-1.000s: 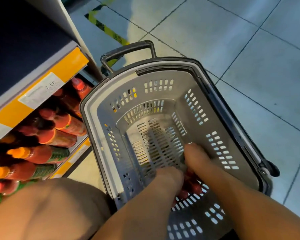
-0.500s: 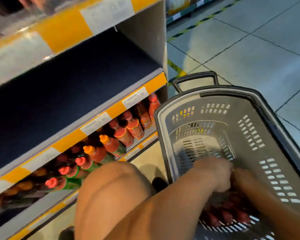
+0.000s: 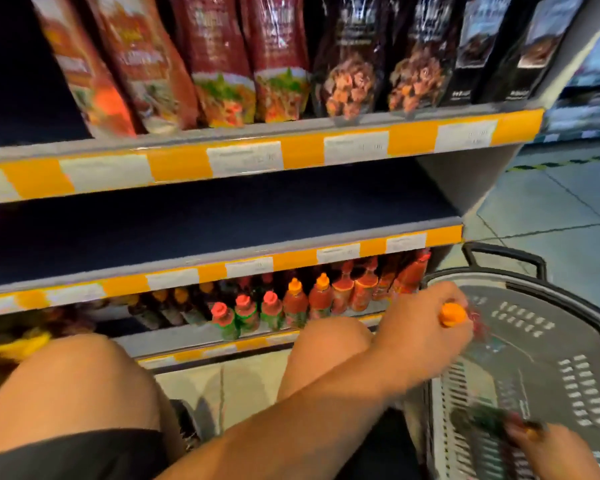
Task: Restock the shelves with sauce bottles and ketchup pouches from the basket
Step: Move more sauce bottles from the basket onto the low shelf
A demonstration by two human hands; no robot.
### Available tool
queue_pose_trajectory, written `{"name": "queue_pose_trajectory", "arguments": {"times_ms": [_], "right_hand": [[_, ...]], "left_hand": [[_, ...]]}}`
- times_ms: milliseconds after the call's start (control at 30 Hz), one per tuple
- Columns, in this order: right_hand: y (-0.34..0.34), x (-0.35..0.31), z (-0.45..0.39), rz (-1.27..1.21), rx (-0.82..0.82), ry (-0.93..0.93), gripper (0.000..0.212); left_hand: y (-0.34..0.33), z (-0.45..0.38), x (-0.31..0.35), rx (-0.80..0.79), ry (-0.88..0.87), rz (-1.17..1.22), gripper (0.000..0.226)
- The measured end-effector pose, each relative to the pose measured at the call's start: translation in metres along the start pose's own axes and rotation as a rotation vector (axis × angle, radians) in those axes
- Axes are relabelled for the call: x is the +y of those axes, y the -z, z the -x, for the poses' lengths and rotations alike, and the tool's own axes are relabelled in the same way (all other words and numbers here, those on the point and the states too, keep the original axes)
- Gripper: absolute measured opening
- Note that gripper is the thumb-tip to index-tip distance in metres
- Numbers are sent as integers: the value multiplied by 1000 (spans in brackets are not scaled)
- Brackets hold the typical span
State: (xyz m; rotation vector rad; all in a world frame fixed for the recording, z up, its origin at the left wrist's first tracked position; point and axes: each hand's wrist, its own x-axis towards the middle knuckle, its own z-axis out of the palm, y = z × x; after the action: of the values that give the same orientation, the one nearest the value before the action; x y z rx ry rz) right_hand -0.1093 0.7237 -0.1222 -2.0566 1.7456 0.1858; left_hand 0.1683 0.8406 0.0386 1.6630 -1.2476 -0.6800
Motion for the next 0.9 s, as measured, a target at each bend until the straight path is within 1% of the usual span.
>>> {"name": "queue_pose_trajectory", "arguments": {"times_ms": [33, 67, 100, 167, 200, 267, 367, 533, 700, 800, 900], "right_hand": [[16, -9, 8, -78, 76, -37, 18], [28, -13, 9, -125, 171, -29, 18], [39, -20, 14, -167, 201, -50, 20], [58, -37, 30, -327, 322, -77, 25], [62, -43, 34, -410, 374, -55, 30], [75, -62, 49, -552, 425, -57, 40], [91, -103, 77, -703, 492, 60, 43], [109, -185, 136, -758, 543, 302, 34], [106, -256, 169, -771, 462, 517, 30], [94, -293, 181, -708, 444, 630, 26], [77, -325, 184, -683, 357, 712, 24]], "left_hand": [[10, 9, 4, 36, -46, 39, 16], [19, 17, 5, 66, -95, 79, 17], [28, 25, 4, 85, -127, 102, 19], [47, 43, 3, 110, -170, 173, 20], [58, 53, 3, 126, -154, 236, 19], [76, 71, -1, 167, -102, 377, 20], [111, 105, -12, 260, -60, 446, 22], [176, 157, -29, 453, -50, 478, 16], [230, 193, -43, 567, -29, 438, 17], [257, 209, -57, 701, 11, 367, 15], [282, 227, -76, 835, 93, 310, 12]]}}
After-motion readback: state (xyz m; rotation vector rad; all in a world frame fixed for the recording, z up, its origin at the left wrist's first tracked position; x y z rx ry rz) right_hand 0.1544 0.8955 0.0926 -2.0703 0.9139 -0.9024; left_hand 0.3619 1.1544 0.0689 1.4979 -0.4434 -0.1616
